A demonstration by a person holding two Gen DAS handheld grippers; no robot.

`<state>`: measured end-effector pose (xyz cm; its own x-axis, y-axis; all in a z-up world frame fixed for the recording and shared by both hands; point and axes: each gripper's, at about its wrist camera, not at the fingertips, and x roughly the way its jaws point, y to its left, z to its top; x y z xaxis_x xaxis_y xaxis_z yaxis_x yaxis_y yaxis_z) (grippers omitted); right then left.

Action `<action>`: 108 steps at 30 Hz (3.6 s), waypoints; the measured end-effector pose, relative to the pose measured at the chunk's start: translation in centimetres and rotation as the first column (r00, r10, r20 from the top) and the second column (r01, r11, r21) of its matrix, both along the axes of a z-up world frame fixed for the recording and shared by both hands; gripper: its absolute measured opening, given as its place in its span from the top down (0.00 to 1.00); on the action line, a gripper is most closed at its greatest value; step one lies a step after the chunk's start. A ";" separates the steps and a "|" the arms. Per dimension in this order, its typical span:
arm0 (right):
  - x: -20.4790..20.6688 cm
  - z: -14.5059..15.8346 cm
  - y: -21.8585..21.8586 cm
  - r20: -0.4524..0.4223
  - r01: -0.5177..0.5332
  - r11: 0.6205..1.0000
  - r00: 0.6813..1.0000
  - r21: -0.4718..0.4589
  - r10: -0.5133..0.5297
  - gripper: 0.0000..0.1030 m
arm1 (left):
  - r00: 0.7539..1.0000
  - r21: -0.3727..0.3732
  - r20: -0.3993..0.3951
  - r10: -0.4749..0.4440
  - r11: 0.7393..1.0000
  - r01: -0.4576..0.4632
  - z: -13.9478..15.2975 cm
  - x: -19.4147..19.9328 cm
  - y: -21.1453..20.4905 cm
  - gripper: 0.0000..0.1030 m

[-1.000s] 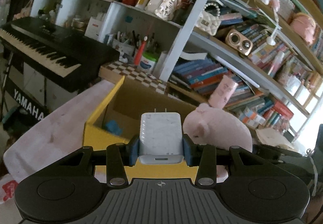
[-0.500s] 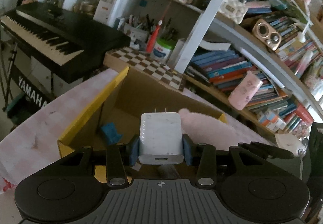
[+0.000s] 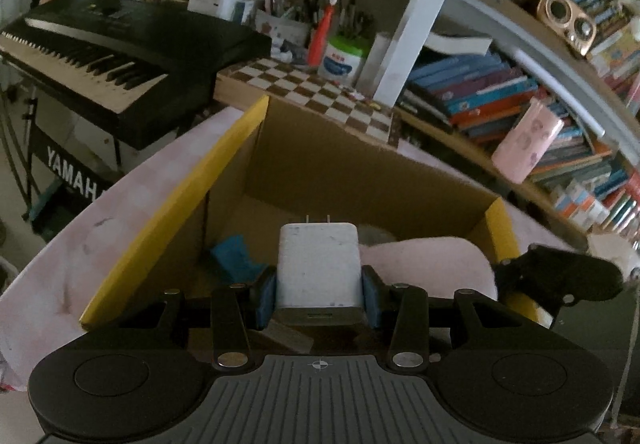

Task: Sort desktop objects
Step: 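Lower the charger with the left tool while the right tool lowers the pig into the box, then open both tools to release the charger and pig into the box, then move both open tools back toward the grey toy car on the table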

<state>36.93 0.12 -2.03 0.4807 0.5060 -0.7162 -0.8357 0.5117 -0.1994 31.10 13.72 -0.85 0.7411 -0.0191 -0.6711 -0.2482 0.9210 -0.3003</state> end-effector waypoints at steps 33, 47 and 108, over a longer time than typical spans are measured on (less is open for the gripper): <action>-7.3 4.5 -5.7 0.149 0.269 0.944 0.943 0.194 -0.299 0.19 | 0.983 0.077 0.157 -0.092 0.994 0.081 3.3 -8.2 -2.1 0.16; -15.9 5.4 -9.4 0.147 0.406 0.864 0.875 0.297 -0.461 0.16 | 0.986 0.082 0.158 -0.060 0.995 0.048 4.1 -17.3 -2.5 0.16; -25.4 -0.6 -26.8 -0.122 0.852 0.486 0.513 0.195 -0.850 0.16 | 0.839 0.169 0.005 -0.544 0.827 0.536 0.0 -18.2 -20.7 0.14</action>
<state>11.57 -26.65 -2.63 0.7536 -0.0162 -0.6572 0.0284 0.9996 0.0079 12.90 -7.01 -0.88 0.6762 -0.3258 -0.6607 0.3140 0.9388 -0.1416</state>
